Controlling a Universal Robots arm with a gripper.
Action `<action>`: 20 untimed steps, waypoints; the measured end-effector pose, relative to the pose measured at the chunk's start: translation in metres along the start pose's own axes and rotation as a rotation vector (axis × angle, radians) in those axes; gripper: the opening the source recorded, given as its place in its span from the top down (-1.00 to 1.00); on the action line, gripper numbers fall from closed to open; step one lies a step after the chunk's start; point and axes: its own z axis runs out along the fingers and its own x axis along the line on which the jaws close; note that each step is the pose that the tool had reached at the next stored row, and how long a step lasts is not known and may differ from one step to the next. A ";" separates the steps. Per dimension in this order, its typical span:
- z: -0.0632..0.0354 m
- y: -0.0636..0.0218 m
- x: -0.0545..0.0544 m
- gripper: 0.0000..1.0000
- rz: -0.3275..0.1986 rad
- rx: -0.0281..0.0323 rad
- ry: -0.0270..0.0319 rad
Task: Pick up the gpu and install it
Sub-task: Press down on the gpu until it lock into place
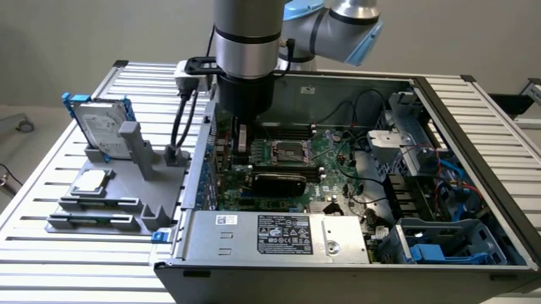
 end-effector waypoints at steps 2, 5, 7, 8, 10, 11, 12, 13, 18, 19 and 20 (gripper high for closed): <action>-0.0021 0.0032 0.000 0.79 0.000 -0.0080 -0.0004; -0.0051 0.0063 0.000 0.79 -0.001 -0.0214 -0.0008; -0.0066 0.0077 0.000 0.79 -0.001 -0.0315 -0.0018; -0.0071 0.0083 0.000 0.79 -0.001 -0.0360 -0.0026; -0.0075 0.0095 0.000 0.79 -0.001 -0.0441 -0.0041; -0.0076 0.0102 0.000 0.79 -0.001 -0.0474 -0.0047; -0.0077 0.0109 0.000 0.79 -0.001 -0.0503 -0.0053; -0.0076 0.0115 0.000 0.79 -0.001 -0.0525 -0.0061; -0.0075 0.0146 -0.001 0.79 0.000 -0.0590 -0.0098; -0.0074 0.0153 -0.001 0.79 0.001 -0.0600 -0.0109; -0.0074 0.0160 -0.001 0.79 0.002 -0.0612 -0.0122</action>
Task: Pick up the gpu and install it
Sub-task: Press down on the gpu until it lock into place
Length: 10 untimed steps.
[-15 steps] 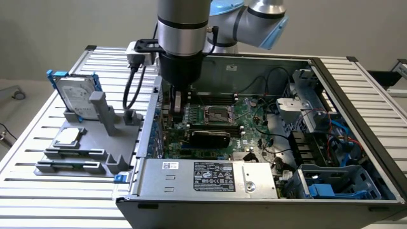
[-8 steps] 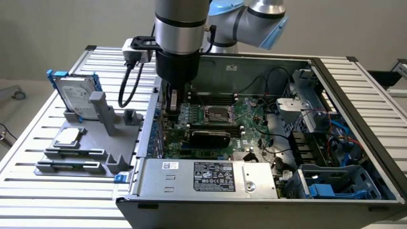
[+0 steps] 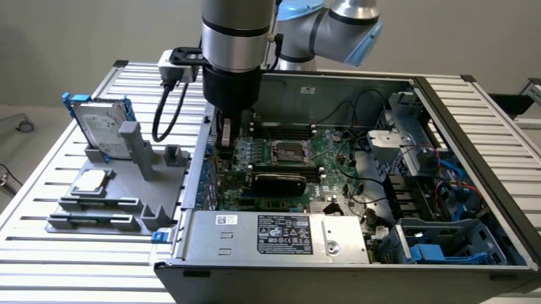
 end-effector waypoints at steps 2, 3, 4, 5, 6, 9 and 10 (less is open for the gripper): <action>0.0001 0.0013 0.000 0.79 0.002 -0.0023 -0.0026; 0.0002 0.0020 0.000 0.79 0.003 -0.0035 -0.0040; 0.0003 0.0026 0.000 0.79 0.004 -0.0046 -0.0055; 0.0003 0.0030 0.000 0.79 0.005 -0.0055 -0.0070; 0.0004 0.0033 0.000 0.79 0.006 -0.0064 -0.0084; 0.0005 0.0043 -0.001 0.79 0.009 -0.0082 -0.0106; 0.0005 0.0047 -0.001 0.79 0.009 -0.0089 -0.0111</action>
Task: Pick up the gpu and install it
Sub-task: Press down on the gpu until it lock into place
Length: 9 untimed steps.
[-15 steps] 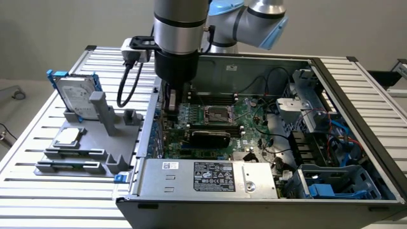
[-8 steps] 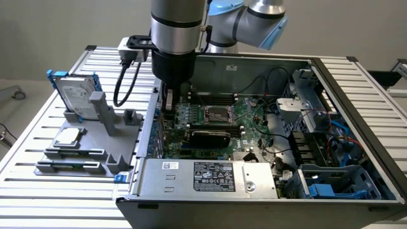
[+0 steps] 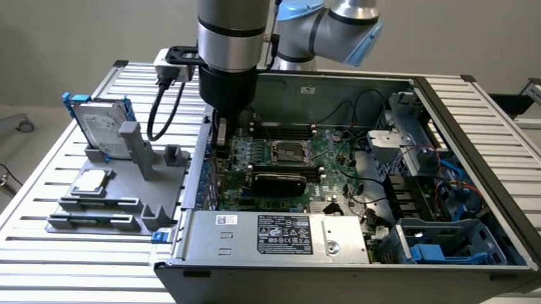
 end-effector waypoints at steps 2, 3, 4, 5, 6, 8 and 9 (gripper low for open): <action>0.0001 0.0007 0.000 0.79 0.001 -0.0016 -0.0010; 0.0002 0.0011 0.000 0.79 0.001 -0.0026 -0.0015; 0.0003 0.0015 0.000 0.79 0.001 -0.0036 -0.0019; 0.0003 0.0019 0.000 0.79 0.001 -0.0045 -0.0023; 0.0004 0.0023 0.000 0.79 0.001 -0.0054 -0.0028; 0.0005 0.0032 0.000 0.79 0.001 -0.0077 -0.0037; 0.0005 0.0036 0.000 0.79 0.001 -0.0088 -0.0040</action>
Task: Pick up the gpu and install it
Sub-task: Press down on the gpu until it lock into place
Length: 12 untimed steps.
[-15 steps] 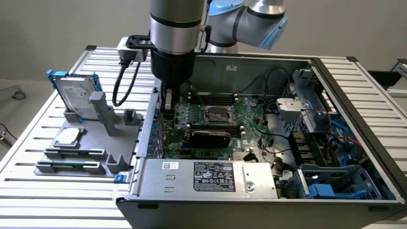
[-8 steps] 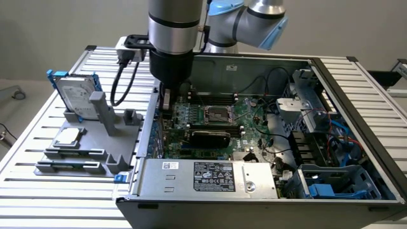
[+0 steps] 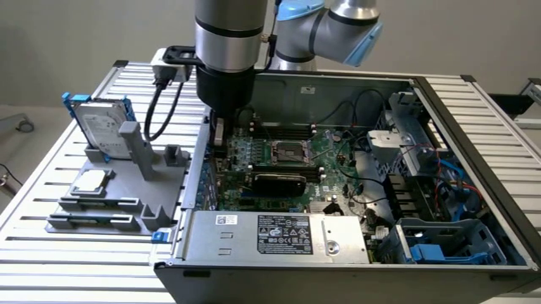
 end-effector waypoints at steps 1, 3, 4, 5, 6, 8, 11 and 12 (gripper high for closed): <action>-0.0001 0.0002 0.000 0.79 0.000 -0.0007 -0.0001; -0.0005 0.0004 0.000 0.79 0.000 -0.0010 0.0003; -0.0010 0.0005 0.000 0.79 0.000 -0.0011 0.0003; -0.0017 0.0006 0.000 0.79 0.000 -0.0014 0.0006; -0.0023 0.0007 0.000 0.79 0.000 -0.0018 0.0008; -0.0026 0.0008 0.000 0.79 0.000 -0.0030 0.0002; -0.0025 0.0007 0.001 0.79 0.000 -0.0028 0.0000; -0.0025 0.0008 0.001 0.79 0.000 -0.0029 0.0000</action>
